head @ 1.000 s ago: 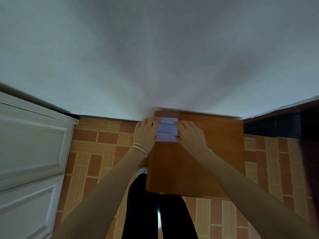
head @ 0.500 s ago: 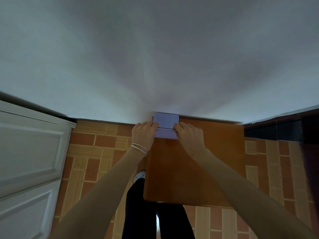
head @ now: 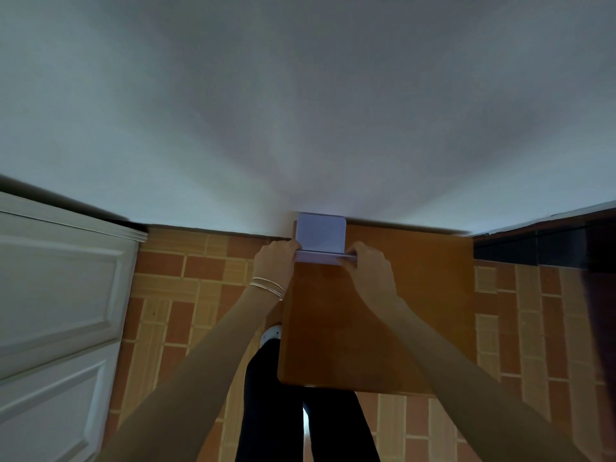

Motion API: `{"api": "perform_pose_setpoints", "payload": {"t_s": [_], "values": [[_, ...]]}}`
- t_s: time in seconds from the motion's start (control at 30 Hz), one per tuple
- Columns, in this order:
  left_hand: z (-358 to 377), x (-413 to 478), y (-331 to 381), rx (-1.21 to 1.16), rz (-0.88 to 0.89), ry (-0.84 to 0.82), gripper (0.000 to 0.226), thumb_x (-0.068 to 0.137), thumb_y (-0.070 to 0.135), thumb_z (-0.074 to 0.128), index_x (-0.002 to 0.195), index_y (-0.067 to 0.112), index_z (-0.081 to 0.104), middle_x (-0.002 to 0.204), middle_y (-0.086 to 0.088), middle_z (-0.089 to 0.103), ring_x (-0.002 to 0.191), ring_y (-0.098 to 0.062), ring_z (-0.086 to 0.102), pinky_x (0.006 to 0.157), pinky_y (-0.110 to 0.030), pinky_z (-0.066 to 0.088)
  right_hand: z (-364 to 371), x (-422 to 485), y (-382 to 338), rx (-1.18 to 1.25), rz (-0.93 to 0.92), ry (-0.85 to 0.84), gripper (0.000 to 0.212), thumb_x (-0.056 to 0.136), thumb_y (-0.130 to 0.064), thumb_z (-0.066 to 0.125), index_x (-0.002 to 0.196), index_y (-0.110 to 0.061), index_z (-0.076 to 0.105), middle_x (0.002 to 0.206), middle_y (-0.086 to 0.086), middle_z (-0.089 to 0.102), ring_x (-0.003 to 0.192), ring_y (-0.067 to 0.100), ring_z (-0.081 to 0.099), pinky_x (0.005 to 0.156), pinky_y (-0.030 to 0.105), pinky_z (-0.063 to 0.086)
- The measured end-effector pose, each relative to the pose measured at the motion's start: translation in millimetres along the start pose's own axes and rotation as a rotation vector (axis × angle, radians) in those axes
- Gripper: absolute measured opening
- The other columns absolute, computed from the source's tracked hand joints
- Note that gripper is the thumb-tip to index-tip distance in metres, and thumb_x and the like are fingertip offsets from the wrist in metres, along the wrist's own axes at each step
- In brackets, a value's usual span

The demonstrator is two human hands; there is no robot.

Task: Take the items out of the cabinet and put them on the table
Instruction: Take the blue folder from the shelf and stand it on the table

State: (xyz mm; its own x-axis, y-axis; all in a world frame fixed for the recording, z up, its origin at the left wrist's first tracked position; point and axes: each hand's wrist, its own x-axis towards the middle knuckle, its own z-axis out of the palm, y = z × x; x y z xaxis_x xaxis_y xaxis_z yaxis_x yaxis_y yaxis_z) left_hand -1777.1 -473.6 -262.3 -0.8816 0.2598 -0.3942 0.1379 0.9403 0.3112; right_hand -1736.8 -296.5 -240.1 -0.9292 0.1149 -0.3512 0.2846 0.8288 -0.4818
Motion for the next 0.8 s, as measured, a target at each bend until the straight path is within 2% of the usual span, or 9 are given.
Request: {"api": "perform_pose_setpoints", "payload": {"t_s": [0.07, 0.17, 0.27, 0.4, 0.57, 0.73, 0.8], "values": [[3, 1, 2, 0.018, 0.026, -0.037, 0.028, 0.093, 0.007, 0.049, 0.117, 0.017, 0.06, 0.107, -0.007, 0.067, 0.096, -0.027, 0.063, 0.082, -0.036, 0.052, -5, 1, 1, -0.038, 0.032, -0.022, 0.024, 0.088, -0.029, 0.061, 0.095, -0.006, 0.056, 0.086, 0.004, 0.056, 0.073, 0.018, 0.051, 0.059, 0.025, 0.034], [7, 4, 3, 0.038, 0.027, -0.051, 0.031, 0.09, 0.005, 0.052, 0.118, 0.017, 0.058, 0.108, -0.007, 0.066, 0.096, -0.026, 0.063, 0.082, -0.036, 0.052, -8, 4, 2, -0.086, 0.011, -0.048, 0.022, 0.089, -0.025, 0.06, 0.097, -0.005, 0.056, 0.088, 0.009, 0.061, 0.073, 0.022, 0.057, 0.059, 0.026, 0.037], [7, 4, 1, 0.088, 0.046, -0.079, 0.03, 0.091, 0.007, 0.052, 0.118, 0.016, 0.056, 0.109, -0.007, 0.065, 0.098, -0.026, 0.063, 0.081, -0.035, 0.052, -9, 6, 2, -0.191, -0.084, -0.056, 0.016, 0.091, -0.018, 0.057, 0.095, -0.003, 0.056, 0.086, 0.012, 0.065, 0.071, 0.025, 0.06, 0.056, 0.028, 0.039], [7, 3, -1, 0.101, 0.066, -0.058, 0.029, 0.09, 0.008, 0.054, 0.119, 0.014, 0.054, 0.11, -0.008, 0.065, 0.098, -0.028, 0.063, 0.081, -0.036, 0.052, -9, 7, 5, -0.327, -0.201, -0.058, 0.007, 0.092, -0.01, 0.052, 0.096, -0.004, 0.053, 0.082, 0.014, 0.065, 0.063, 0.027, 0.056, 0.053, 0.029, 0.031], [4, 7, 8, 0.132, 0.055, -0.05, 0.028, 0.093, 0.004, 0.048, 0.12, 0.008, 0.05, 0.108, -0.011, 0.065, 0.096, -0.029, 0.063, 0.081, -0.036, 0.053, -9, 8, -3, -0.53, -0.209, -0.143, 0.035, 0.09, -0.002, 0.048, 0.123, -0.01, 0.04, 0.093, 0.01, 0.059, 0.068, 0.025, 0.054, 0.054, 0.029, 0.033], [1, 3, 11, 0.213, 0.085, -0.043, 0.031, 0.093, 0.006, 0.048, 0.124, 0.012, 0.048, 0.107, -0.009, 0.065, 0.094, -0.026, 0.064, 0.078, -0.033, 0.052, -14, 8, -3, -0.679, -0.22, -0.139, 0.033, 0.093, -0.009, 0.048, 0.124, -0.013, 0.04, 0.089, 0.004, 0.061, 0.063, 0.02, 0.047, 0.044, 0.024, 0.025], [1, -5, 10, 0.241, 0.115, -0.017, 0.037, 0.094, 0.009, 0.047, 0.131, 0.016, 0.044, 0.11, -0.005, 0.064, 0.094, -0.024, 0.063, 0.076, -0.031, 0.05, -10, 3, -1, -0.658, -0.237, -0.123, 0.034, 0.093, -0.012, 0.047, 0.126, -0.015, 0.039, 0.092, 0.003, 0.061, 0.069, 0.02, 0.052, 0.054, 0.024, 0.035]]}}
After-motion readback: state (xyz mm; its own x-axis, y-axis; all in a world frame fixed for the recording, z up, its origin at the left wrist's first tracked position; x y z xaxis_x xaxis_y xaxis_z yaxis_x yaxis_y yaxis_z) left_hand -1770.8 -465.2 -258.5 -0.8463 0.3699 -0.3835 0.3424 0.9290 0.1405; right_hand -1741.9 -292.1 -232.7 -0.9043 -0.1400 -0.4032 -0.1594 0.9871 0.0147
